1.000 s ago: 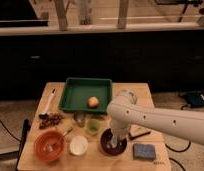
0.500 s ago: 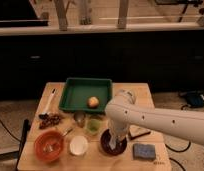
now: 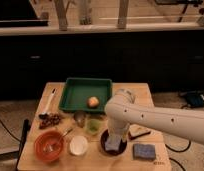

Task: Place towel in purple bowl

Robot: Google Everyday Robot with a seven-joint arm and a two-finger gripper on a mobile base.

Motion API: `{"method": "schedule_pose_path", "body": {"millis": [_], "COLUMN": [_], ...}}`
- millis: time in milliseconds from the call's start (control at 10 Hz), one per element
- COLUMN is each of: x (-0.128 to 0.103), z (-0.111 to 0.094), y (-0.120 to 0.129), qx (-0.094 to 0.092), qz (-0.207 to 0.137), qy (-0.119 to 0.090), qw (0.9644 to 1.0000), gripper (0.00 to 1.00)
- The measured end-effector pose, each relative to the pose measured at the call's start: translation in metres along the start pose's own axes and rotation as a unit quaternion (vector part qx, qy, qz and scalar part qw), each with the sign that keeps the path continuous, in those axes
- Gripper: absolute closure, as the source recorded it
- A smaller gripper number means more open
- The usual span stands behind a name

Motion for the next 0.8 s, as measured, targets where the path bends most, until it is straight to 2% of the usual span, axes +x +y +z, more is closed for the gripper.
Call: {"method": "schedule_pose_path", "body": {"millis": [800], "x": [0.0039], "z": [0.0023], "y": [0.0019], "qx": [-0.003], "qz": [0.000], "qy": [-0.008], "qw": [1.0000], "gripper": [0.20]}}
